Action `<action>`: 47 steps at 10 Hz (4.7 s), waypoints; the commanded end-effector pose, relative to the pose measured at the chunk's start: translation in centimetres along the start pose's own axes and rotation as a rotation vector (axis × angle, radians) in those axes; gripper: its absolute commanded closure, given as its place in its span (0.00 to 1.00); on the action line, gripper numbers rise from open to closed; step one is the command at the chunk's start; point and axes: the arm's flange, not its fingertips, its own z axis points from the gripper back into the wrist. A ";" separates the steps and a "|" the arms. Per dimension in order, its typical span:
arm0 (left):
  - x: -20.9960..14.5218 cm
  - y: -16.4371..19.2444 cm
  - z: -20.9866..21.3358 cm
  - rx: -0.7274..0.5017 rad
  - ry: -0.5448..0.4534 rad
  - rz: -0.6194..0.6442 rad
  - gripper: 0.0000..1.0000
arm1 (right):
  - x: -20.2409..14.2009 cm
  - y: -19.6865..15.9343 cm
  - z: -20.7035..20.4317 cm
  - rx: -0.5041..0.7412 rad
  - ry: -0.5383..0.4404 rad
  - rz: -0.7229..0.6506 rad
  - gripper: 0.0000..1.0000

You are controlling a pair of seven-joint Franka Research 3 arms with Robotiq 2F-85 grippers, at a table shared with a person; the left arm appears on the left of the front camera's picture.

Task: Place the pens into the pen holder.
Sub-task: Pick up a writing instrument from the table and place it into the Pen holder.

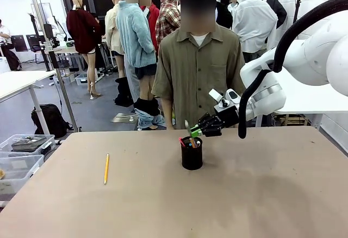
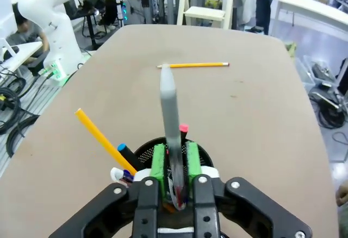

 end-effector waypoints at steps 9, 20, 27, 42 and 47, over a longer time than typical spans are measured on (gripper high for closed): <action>-0.1 0.2 -0.1 0.009 -0.004 0.000 0.00 | 1.5 9.7 20.9 -0.458 0.193 -0.174 0.15; -0.1 0.2 -0.1 0.009 -0.004 0.000 0.00 | 1.0 26.5 39.2 -0.925 0.516 -0.889 0.15; 11.3 -7.1 -1.9 -0.002 0.171 0.008 0.00 | -0.3 27.9 41.0 -0.954 0.482 -0.937 0.15; 17.8 -20.0 -23.7 -0.162 0.764 0.471 0.00 | -0.3 27.9 41.0 -0.954 0.482 -0.937 0.15; 15.4 -23.0 -27.6 -0.163 0.851 0.471 0.00 | -0.3 27.9 41.0 -0.954 0.482 -0.937 0.15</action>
